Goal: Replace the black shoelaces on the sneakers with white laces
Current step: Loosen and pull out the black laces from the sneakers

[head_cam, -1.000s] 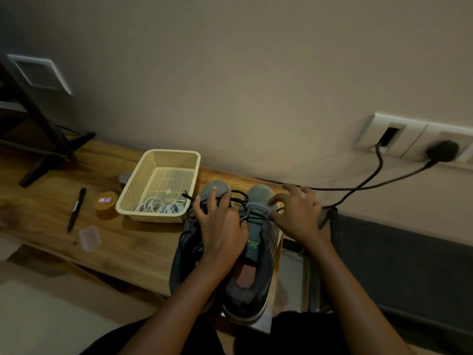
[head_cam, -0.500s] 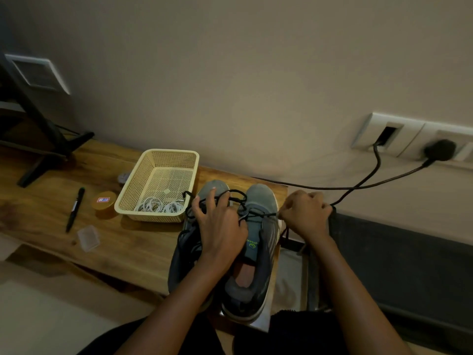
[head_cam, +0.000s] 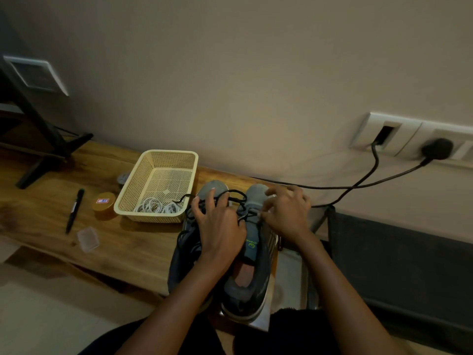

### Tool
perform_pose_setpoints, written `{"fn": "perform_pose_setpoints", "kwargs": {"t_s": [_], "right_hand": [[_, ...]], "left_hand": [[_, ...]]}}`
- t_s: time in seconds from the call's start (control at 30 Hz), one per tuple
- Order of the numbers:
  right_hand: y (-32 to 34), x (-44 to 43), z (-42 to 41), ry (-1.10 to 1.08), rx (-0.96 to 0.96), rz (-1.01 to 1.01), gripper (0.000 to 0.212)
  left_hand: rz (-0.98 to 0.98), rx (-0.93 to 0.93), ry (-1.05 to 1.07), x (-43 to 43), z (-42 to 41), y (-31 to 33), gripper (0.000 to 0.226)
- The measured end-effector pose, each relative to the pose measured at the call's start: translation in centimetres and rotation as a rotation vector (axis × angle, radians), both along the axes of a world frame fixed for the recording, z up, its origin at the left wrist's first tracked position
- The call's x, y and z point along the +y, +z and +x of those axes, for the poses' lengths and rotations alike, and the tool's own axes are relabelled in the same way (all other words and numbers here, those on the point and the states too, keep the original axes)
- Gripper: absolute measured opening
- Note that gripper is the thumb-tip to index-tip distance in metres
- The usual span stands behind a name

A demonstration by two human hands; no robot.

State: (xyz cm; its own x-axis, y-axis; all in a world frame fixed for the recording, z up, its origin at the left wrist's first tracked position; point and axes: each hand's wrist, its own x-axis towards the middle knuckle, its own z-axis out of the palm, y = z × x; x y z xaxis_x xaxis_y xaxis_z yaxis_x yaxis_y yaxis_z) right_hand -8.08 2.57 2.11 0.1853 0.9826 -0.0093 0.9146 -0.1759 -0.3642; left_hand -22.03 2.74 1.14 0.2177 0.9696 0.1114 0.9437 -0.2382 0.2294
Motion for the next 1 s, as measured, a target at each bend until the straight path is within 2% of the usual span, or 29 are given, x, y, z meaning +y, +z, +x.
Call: {"fn": "perform_pose_setpoints", "kwargs": {"t_s": [0.17,0.3,0.47,0.63,0.8,0.9,1.0], "right_hand": [[0.2,-0.5,1.7,-0.272,0.042,-0.027,0.013],[-0.2,-0.3,0.1,-0.120,-0.090,-0.011,0.020],[-0.7,-0.3,-2.1,0.038,-0.068,-0.009,0.017],[0.0,-0.1,-0.7,0.046,-0.059,-0.009,0.013],[0.0,-0.3,1.2,-0.114,-0.053,-0.058,0.010],[0.0,-0.5,0.1,-0.195,-0.145,-0.099,0.014],[0.1,-0.6,-1.8,-0.106,-0.223,-0.052,0.014]], "left_hand": [[-0.001,-0.014,0.010,0.1,0.1,-0.1,0.025],[-0.007,-0.010,0.009,0.1,0.1,-0.1,0.026],[-0.001,0.016,-0.003,0.1,0.1,0.0,0.028],[-0.010,0.000,-0.001,0.1,0.1,0.0,0.026],[0.001,-0.026,0.012,0.2,0.2,-0.1,0.024],[0.009,-0.019,0.011,0.2,0.2,-0.2,0.023],[0.012,-0.003,0.000,0.3,0.1,-0.2,0.025]]}}
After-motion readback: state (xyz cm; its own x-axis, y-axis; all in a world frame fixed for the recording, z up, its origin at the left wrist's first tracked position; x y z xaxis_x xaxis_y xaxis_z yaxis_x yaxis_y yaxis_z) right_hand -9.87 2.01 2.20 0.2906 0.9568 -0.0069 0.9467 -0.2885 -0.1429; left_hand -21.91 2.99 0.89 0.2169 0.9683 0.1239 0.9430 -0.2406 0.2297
